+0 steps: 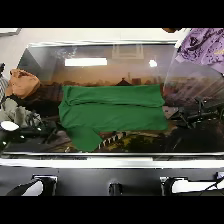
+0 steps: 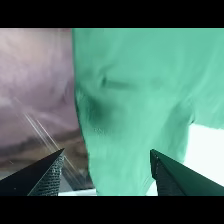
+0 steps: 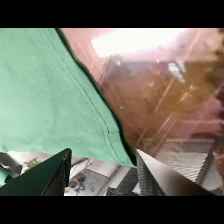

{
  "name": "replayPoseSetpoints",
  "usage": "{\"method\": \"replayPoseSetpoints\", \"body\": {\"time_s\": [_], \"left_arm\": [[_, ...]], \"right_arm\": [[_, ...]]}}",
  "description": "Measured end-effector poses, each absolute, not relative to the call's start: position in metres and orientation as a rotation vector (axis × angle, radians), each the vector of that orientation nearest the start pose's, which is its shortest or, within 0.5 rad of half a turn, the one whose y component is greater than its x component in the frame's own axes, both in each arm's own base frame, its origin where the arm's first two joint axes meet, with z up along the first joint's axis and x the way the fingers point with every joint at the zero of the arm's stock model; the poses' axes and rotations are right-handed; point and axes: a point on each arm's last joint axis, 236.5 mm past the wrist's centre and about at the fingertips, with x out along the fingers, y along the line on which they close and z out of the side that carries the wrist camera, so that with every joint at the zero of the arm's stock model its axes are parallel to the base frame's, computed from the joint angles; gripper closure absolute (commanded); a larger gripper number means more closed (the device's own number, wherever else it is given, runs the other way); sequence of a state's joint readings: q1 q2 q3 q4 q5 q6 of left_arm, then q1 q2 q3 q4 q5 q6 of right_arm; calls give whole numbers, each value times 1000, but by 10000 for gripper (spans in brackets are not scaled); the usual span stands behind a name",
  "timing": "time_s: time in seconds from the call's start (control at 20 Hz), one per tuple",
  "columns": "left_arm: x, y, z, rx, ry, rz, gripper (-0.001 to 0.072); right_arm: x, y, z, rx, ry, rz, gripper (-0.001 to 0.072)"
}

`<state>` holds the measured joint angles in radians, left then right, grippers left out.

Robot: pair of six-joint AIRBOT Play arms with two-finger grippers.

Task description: Fold the clothes and pants, and hang the long-sleeved shirts on hangers.

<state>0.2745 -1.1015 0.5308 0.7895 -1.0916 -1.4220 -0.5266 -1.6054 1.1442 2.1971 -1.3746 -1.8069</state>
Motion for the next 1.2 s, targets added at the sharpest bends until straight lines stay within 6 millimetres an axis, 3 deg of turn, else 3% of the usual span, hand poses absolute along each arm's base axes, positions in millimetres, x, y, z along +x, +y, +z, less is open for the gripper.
{"method": "replayPoseSetpoints", "body": {"time_s": [0.3,0.35,0.4,0.45,0.85,1.15,1.2], "left_arm": [[238,-123,-97,-905,1479,-182,118],[237,-129,-100,-914,1491,-187,191],[236,-133,-103,-915,1500,-187,499],[235,-133,-109,-901,1504,-177,677],[249,-137,-110,-904,1467,-168,686],[254,-139,-106,-910,1457,-178,685],[255,-139,-105,-910,1456,-179,685]], "right_arm": [[350,-42,-70,911,1483,149,242],[350,-42,-70,913,1486,153,242],[349,-41,-69,914,1487,158,242],[349,-41,-69,914,1487,158,242],[342,-46,-84,886,1506,120,240],[326,-28,-98,939,1540,143,244],[325,-25,-100,940,1540,148,311]]}}
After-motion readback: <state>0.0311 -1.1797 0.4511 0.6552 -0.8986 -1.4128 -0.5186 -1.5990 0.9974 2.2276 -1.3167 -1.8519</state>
